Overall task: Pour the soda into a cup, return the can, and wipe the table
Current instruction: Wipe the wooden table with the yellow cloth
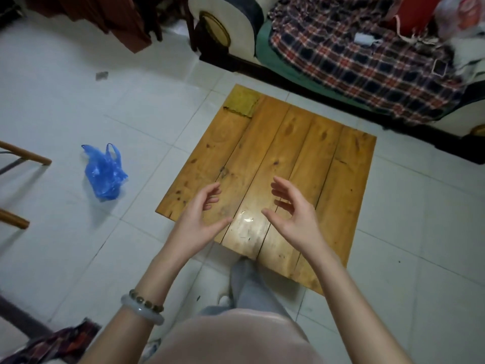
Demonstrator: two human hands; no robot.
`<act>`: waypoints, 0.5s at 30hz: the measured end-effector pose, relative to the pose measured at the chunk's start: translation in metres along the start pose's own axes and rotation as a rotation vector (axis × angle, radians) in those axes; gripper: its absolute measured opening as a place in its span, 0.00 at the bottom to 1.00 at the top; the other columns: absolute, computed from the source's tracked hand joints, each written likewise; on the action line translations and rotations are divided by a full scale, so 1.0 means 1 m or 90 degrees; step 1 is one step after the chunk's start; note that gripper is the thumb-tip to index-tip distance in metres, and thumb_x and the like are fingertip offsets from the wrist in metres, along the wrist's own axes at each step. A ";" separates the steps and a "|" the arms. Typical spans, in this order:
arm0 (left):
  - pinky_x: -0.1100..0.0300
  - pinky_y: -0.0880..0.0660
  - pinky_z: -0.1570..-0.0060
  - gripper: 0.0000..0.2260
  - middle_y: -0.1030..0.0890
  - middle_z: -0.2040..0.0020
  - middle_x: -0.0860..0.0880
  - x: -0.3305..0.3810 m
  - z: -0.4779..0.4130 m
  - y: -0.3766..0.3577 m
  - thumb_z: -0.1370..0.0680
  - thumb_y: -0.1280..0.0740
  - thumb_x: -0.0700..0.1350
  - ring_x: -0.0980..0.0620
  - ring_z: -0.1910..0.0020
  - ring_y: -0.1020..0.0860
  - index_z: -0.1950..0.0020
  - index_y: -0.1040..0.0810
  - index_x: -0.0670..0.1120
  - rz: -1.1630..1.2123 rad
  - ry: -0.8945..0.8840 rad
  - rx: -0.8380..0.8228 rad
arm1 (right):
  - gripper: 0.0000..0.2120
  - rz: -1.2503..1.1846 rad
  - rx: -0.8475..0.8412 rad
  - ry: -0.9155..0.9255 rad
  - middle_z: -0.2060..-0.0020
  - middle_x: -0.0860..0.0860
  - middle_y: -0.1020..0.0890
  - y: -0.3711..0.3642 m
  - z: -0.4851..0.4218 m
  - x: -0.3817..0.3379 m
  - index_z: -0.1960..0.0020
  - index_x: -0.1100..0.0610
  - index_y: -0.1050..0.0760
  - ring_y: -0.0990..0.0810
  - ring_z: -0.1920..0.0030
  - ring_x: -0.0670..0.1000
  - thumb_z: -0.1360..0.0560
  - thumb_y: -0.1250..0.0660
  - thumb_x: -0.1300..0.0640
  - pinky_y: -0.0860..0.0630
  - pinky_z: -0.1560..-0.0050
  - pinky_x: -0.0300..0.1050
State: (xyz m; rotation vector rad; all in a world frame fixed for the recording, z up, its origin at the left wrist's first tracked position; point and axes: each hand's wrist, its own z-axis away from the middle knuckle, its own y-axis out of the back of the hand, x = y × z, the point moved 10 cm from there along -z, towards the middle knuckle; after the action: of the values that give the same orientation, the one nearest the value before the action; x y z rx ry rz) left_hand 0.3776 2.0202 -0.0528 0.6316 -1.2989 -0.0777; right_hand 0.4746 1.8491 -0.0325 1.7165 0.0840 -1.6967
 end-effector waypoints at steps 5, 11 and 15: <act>0.61 0.30 0.38 0.32 0.27 0.38 0.57 -0.015 -0.063 0.000 0.31 0.25 0.46 0.64 0.40 0.28 0.32 0.37 0.58 -0.022 0.040 0.001 | 0.30 -0.011 -0.003 -0.021 0.39 0.43 0.25 0.008 -0.068 0.014 0.31 0.50 0.34 0.26 0.40 0.40 0.30 0.27 0.59 0.27 0.39 0.38; 0.60 0.29 0.39 0.33 0.27 0.35 0.55 -0.034 -0.142 -0.003 0.30 0.26 0.48 0.59 0.38 0.29 0.29 0.36 0.53 -0.057 0.076 -0.002 | 0.31 0.011 -0.030 -0.020 0.37 0.44 0.27 0.002 -0.145 0.029 0.29 0.51 0.35 0.28 0.38 0.40 0.29 0.28 0.58 0.28 0.37 0.39; 0.58 0.28 0.39 0.32 0.27 0.35 0.51 -0.045 -0.200 -0.007 0.30 0.26 0.46 0.57 0.38 0.29 0.29 0.35 0.48 -0.072 0.027 -0.023 | 0.31 0.019 -0.024 -0.034 0.36 0.44 0.28 -0.004 -0.199 0.046 0.29 0.49 0.36 0.29 0.38 0.39 0.29 0.29 0.57 0.29 0.37 0.38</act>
State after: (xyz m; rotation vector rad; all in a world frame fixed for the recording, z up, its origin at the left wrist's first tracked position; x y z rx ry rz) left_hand 0.5484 2.1106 -0.1203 0.6723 -1.2179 -0.1799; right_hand 0.6480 1.9357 -0.0985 1.6357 0.0654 -1.7082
